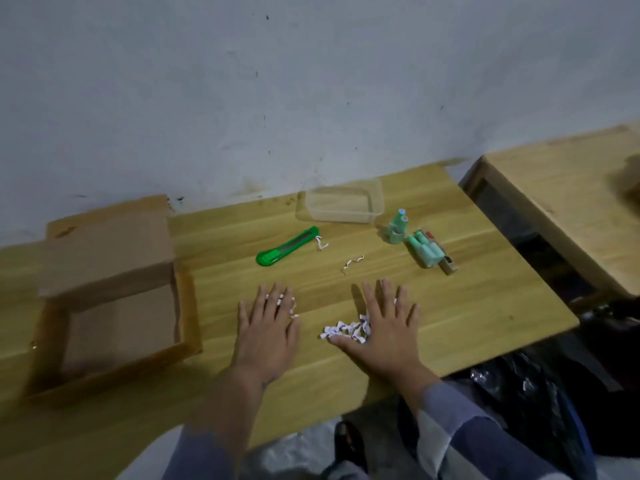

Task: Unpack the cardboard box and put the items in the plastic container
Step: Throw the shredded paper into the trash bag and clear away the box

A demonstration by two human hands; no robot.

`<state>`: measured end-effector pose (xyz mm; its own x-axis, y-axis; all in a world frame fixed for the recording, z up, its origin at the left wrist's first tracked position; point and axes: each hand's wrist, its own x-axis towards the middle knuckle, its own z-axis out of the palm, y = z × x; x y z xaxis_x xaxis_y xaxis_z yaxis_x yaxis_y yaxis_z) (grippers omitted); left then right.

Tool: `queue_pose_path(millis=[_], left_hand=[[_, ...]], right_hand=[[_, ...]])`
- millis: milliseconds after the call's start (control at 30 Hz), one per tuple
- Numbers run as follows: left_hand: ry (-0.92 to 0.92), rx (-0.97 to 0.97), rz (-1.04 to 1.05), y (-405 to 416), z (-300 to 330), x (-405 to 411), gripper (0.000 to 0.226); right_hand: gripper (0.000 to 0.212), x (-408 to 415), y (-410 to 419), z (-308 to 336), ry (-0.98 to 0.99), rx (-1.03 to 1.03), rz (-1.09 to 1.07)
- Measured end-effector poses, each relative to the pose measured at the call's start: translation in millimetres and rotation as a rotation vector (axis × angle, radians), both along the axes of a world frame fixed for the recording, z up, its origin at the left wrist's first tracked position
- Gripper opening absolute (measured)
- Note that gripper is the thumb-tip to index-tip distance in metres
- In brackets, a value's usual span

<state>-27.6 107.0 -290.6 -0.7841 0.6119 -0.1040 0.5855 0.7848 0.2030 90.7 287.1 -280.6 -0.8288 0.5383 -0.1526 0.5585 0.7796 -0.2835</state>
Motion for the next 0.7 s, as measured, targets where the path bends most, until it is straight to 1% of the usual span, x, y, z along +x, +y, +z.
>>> queue_pose_path(millis=[100,233,333,400,467,567,700], left_hand=[[0.023,-0.004,-0.072,32,-3,-20,0.075],[0.049,0.007,-0.123,69,-6,-46,0.072],[0.084,-0.012,-0.182,86,-8,-62,0.069],[0.100,-0.032,-0.223,94,-8,-69,0.068],[0.080,-0.031,-0.231,100,-9,-72,0.068],[0.054,0.025,-0.202,106,-9,-62,0.067],[0.030,0.027,-0.254,116,-6,-27,0.068]], right_hand=[[0.107,-29,21,-6,0.084,0.030,0.072],[0.090,-63,49,-14,0.155,0.043,0.223],[0.073,-83,63,-15,0.171,0.044,0.335],[0.065,-89,67,-17,0.162,0.051,0.384],[0.061,-90,68,-19,0.192,0.048,0.386],[0.055,-84,66,-22,0.236,0.030,0.366],[0.052,-53,68,-25,0.248,0.010,0.258]])
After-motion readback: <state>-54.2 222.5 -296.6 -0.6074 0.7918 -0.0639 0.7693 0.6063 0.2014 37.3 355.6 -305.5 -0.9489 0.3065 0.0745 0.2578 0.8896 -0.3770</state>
